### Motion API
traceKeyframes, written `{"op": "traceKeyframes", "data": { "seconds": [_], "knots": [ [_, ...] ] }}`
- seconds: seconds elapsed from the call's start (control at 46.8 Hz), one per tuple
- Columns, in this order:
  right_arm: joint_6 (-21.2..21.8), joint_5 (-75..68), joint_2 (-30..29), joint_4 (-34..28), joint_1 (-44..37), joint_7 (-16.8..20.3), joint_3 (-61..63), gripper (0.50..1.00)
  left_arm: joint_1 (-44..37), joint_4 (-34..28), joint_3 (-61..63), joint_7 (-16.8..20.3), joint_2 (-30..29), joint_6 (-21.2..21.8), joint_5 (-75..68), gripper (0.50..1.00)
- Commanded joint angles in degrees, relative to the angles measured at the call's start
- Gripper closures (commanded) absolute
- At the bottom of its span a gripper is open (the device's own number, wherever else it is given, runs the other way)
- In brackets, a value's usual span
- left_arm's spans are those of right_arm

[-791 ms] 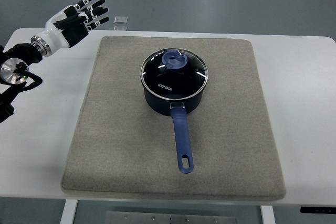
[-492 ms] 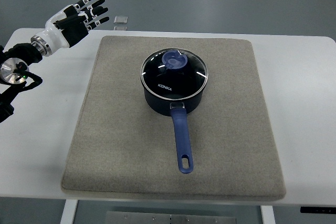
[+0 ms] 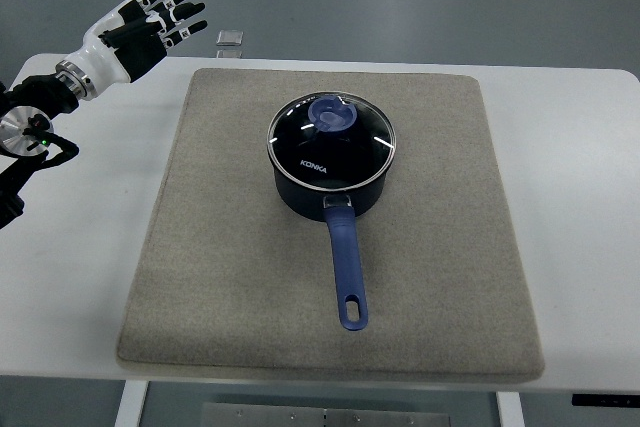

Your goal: Open pot lid and place left with left hand

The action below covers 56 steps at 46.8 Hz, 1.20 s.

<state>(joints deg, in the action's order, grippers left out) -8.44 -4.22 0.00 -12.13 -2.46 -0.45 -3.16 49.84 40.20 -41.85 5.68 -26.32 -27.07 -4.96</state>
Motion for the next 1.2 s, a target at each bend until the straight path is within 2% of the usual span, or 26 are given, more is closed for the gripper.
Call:
{"op": "traceKeyframes", "data": {
  "seconds": [0.0, 0.235, 0.513, 0.77, 1.027, 1.176],
  "knots": [
    [0.0, 0.0, 0.0, 0.0, 0.0, 0.0, 0.0, 0.585, 0.2, 0.2, -0.2, 0.0, -0.5, -0.1, -3.6, 0.51],
    [0.0, 0.0, 0.0, 0.0, 0.0, 0.0, 0.0, 0.585, 1.2, 4.9, 0.0, 0.0, -3.5, -0.1, -15.4, 0.51],
    [0.0, 0.0, 0.0, 0.0, 0.0, 0.0, 0.0, 0.585, 3.4, 9.2, 0.8, 0.1, -4.9, -0.3, -36.7, 0.51],
    [0.0, 0.0, 0.0, 0.0, 0.0, 0.0, 0.0, 0.585, 6.1, 19.8, 1.1, 0.1, -8.1, -2.5, -51.7, 0.51],
    [0.0, 0.0, 0.0, 0.0, 0.0, 0.0, 0.0, 0.585, 8.4, 25.9, 1.2, 0.1, -8.5, -2.8, -65.6, 0.51],
    [0.0, 0.0, 0.0, 0.0, 0.0, 0.0, 0.0, 0.585, 11.9, 29.1, 3.3, 0.0, -8.5, -6.3, -67.3, 0.51]
  ]
}}
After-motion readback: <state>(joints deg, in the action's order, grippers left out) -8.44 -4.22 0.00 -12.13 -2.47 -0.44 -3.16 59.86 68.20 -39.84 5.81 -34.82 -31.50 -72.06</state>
